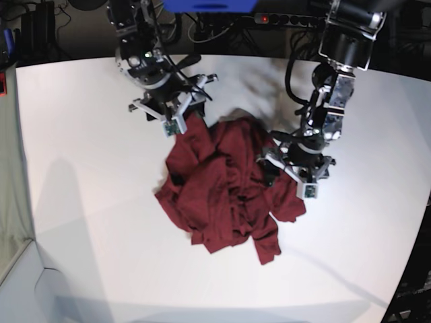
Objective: Layout the t-shirt on the table in an organized manner, then fold the t-shirt properly
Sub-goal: 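Lower both grippers onto the shirt and pinch separate edges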
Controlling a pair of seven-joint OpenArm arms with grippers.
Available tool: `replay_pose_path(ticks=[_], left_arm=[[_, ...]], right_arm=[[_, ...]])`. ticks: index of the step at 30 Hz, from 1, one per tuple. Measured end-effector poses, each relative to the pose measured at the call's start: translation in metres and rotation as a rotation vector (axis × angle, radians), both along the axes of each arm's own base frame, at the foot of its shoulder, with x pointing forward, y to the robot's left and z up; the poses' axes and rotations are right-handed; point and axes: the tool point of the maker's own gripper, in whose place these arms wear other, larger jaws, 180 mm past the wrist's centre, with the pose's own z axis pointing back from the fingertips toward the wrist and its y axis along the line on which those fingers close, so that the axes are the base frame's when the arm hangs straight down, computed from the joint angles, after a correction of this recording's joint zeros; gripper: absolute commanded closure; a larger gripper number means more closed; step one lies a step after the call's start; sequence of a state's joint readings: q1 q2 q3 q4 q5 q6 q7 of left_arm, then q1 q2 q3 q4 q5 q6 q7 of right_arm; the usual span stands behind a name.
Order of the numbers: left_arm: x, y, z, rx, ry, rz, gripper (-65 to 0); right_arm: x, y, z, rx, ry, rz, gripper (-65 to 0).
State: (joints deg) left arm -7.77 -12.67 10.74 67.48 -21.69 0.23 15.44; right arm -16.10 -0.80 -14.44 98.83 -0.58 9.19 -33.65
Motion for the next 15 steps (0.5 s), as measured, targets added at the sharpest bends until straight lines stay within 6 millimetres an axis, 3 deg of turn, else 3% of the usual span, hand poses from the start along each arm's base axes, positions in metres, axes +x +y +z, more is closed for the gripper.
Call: replay_pose_path(ticks=[7,15], left_arm=[[0.002,0.001,0.002,-0.003,-0.008,0.007,-45.8],[0.004,0.009,0.004,-0.001,-0.010,0.026,-45.8]], right_arm=[[0.008,0.002,-0.006,-0.004,0.003,0.007,-32.7],[0.005,0.002,-0.019,-0.011,0.032,0.010,-8.9]])
